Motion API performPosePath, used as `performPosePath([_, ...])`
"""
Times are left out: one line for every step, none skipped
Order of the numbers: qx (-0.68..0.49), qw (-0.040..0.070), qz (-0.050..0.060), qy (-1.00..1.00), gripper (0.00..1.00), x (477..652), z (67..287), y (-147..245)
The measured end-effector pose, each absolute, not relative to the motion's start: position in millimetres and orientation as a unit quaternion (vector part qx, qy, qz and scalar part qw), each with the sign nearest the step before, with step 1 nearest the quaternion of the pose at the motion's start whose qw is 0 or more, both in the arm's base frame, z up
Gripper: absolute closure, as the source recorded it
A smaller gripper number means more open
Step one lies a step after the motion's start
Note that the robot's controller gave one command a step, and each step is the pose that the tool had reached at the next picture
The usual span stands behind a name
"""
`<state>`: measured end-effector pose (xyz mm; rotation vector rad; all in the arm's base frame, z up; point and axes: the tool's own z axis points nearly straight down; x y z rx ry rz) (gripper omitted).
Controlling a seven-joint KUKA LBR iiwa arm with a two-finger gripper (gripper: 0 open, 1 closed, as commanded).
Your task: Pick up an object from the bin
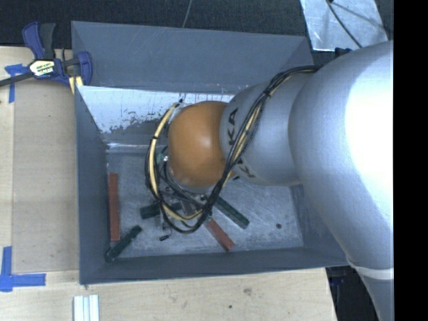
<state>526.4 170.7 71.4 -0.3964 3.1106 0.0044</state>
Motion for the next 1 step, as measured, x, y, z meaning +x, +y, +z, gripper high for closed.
performPosePath([-0.115,0.005,0.000,0.993,1.00,563.7,246.7,154.9])
